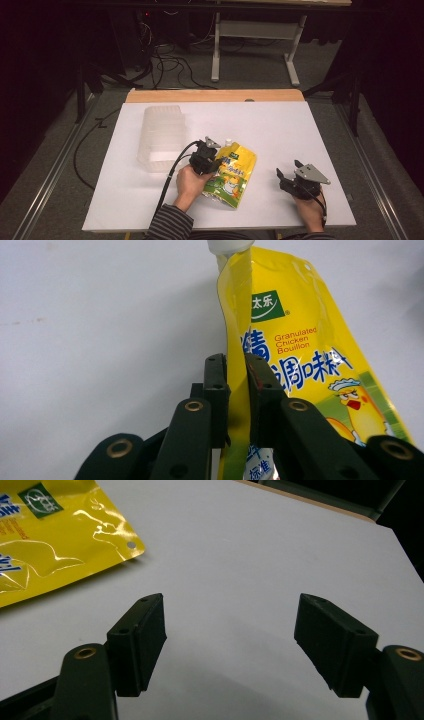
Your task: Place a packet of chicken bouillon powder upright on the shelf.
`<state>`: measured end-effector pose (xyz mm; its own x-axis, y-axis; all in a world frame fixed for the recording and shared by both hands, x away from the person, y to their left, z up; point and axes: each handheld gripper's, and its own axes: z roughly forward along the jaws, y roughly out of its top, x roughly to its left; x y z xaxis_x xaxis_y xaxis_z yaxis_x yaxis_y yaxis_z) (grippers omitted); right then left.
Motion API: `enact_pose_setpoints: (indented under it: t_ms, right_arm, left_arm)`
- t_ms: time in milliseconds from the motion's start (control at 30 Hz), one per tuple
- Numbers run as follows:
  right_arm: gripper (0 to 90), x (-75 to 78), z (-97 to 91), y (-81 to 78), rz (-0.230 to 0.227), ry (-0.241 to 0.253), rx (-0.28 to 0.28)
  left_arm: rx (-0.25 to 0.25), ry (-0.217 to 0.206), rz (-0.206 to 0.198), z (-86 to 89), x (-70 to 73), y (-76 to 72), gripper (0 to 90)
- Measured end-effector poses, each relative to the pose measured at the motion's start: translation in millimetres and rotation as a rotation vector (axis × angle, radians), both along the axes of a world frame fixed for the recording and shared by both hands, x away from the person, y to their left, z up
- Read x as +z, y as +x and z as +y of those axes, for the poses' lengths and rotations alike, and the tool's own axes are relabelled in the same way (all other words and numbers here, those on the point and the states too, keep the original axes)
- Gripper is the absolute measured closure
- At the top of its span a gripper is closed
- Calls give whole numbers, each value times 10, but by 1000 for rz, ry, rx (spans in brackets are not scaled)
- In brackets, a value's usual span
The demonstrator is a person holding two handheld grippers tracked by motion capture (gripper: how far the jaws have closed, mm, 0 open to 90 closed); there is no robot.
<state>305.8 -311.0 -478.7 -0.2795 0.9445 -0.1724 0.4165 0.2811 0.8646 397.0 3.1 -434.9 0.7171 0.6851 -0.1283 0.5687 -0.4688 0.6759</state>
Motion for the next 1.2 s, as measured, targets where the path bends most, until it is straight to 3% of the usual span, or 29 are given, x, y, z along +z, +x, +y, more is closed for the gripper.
enact_pose_setpoints:
  t_ms: [233, 267, 300, 333, 433, 900, 1200]
  right_arm:
    - [293, 0, 0, -1, -1, 2, -3]
    - [293, 0, 1, 1, 0, -1, -1]
    - [293, 0, 1, 1, 0, -1, -1]
    - [293, -1, 3, 1, 0, -3, 2]
    - [293, 0, -1, 0, -1, 0, -2]
    - [293, -1, 4, 3, -1, -6, -2]
    - [293, 0, 4, 4, 1, -7, -4]
  left_arm:
    - [-27, -67, -33, 96, 166, -110, 813]
    - [-36, -93, -46, 135, 215, -154, 813]
    - [-36, -93, -46, 135, 215, -154, 813]
    - [-41, -131, -61, 179, 260, -194, 813]
    - [-48, -163, -69, 223, 307, -252, 813]
    - [-52, -243, -165, 544, 541, -500, 814]
    - [-30, -263, -185, 769, 618, -596, 816]
